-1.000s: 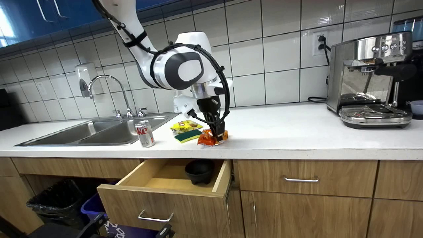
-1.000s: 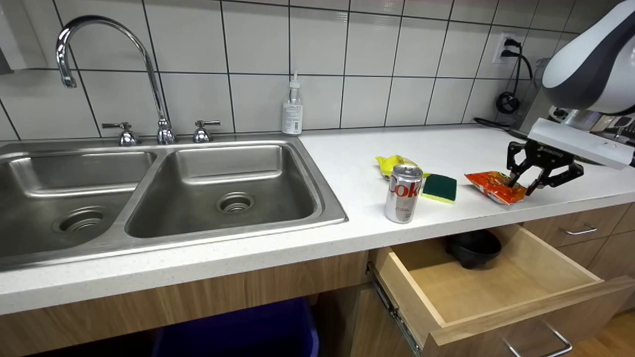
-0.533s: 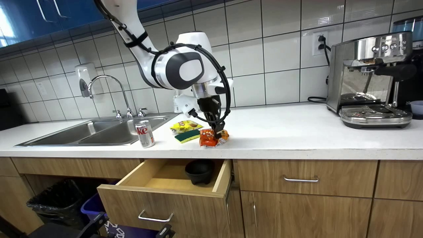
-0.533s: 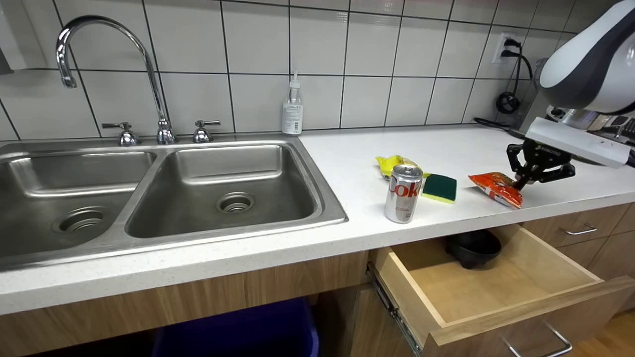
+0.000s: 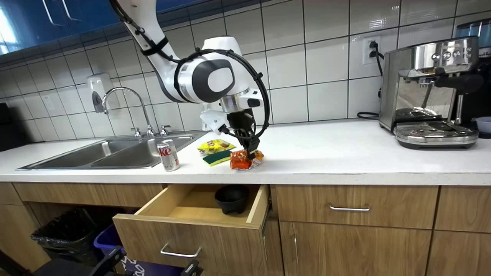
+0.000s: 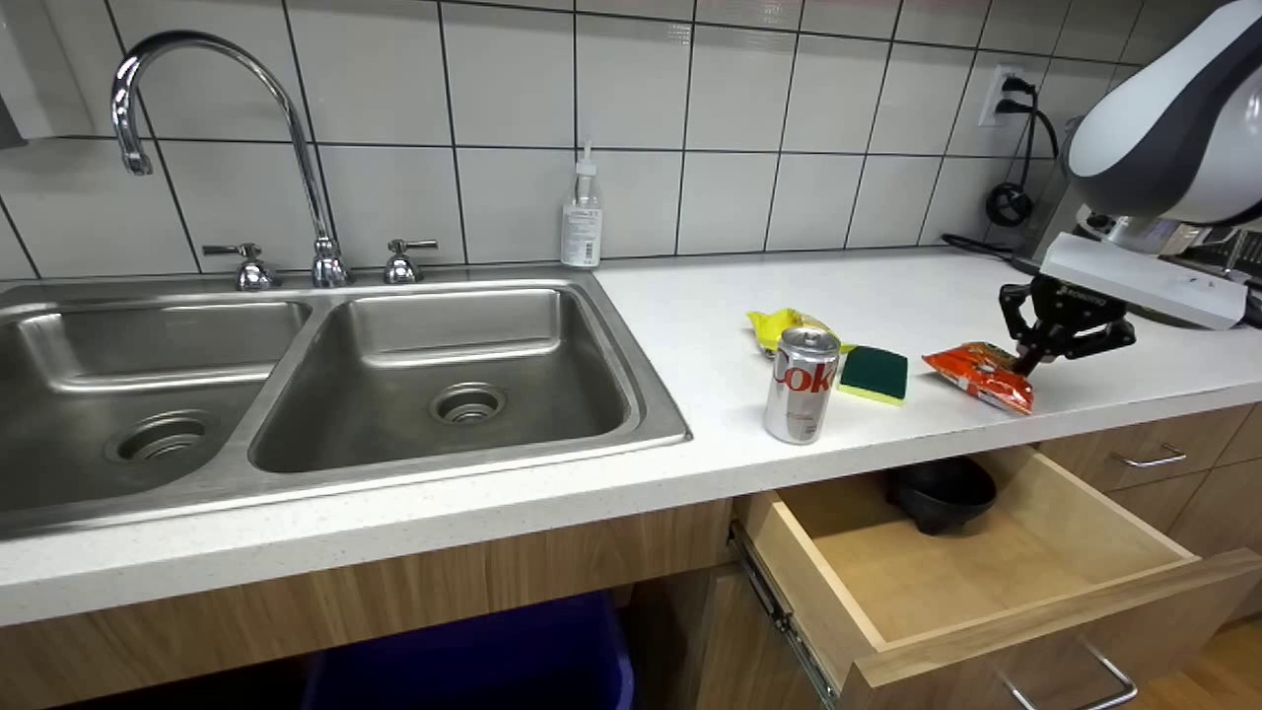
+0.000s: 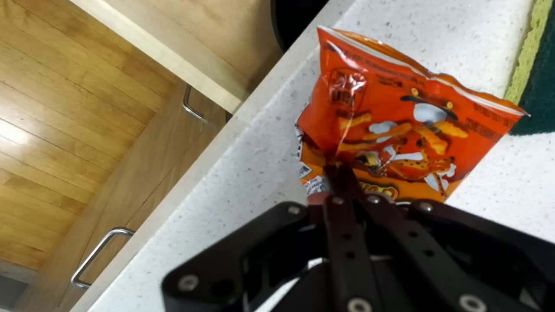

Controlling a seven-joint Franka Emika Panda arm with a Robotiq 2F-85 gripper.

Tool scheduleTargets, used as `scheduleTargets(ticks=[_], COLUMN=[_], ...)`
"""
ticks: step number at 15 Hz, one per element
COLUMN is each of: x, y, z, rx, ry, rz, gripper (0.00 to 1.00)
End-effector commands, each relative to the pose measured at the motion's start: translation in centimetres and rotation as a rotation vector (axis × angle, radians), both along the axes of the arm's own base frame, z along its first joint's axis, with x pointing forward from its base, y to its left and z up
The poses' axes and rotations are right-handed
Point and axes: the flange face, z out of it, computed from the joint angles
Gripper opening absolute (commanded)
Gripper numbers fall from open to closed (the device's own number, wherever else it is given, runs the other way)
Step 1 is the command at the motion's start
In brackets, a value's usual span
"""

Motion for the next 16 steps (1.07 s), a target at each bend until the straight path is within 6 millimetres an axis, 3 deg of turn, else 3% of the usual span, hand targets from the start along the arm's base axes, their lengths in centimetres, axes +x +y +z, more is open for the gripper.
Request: scheduleTargets(ticks=[1,6,16], x=[-0.8,-2.2,-7.1], y=[1.3,2.6,4.4], z=[1.4,1.9,2.7], rx=[-0.015,-0.039,-0.063], ry=[0.019,0.040,0.072], rz=[0.077,0.152,0.258], gripper=[0.00,0.00,0.00])
